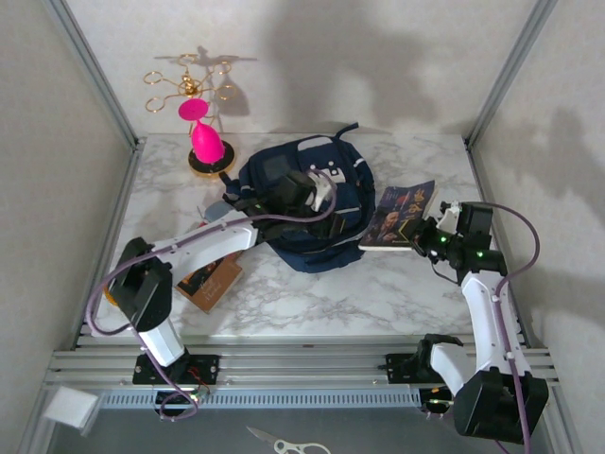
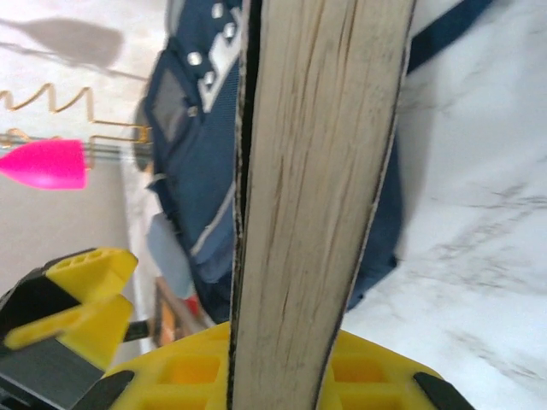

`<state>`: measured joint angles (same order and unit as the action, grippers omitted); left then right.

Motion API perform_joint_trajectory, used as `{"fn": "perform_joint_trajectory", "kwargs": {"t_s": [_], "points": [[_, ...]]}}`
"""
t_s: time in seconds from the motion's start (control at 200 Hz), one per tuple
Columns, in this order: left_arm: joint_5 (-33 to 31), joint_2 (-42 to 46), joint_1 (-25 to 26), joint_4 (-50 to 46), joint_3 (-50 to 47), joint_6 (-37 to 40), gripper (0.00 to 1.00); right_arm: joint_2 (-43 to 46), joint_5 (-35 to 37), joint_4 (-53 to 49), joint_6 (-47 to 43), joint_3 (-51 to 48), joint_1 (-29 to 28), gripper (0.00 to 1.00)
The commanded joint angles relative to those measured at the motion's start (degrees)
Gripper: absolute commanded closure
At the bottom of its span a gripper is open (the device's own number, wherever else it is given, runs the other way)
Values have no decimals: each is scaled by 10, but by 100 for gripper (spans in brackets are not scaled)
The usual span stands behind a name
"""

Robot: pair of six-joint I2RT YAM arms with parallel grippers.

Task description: Pack books, pencil case, and school supplies into a backpack

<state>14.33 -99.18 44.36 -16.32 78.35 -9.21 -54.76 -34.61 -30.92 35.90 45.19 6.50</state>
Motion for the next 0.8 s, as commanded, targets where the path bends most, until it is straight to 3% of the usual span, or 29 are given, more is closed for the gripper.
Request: {"fn": "perform_joint_trajectory", "kwargs": {"t_s": [0.0, 0.2, 0.35, 0.531, 0.761, 0.796], "points": [[-54, -46, 24, -80, 37, 120, 34, 7, 46, -23, -38, 26, 15, 100], [-16, -118, 38, -98, 81, 154, 36, -1, 48, -23, -41, 23, 43, 100], [-58, -170, 43, -98, 122, 160, 40, -9, 40, -21, -48, 26, 47, 100], [-88, -209, 40, -88, 159, 169, 59, -12, 30, -20, -56, 24, 47, 100], [-106, -201, 33, -119, 213, 183, 99, -11, 1, -31, -61, 34, 47, 100], [-113, -193, 33, -126, 224, 185, 100, -11, -8, -35, -61, 36, 47, 100]]}}
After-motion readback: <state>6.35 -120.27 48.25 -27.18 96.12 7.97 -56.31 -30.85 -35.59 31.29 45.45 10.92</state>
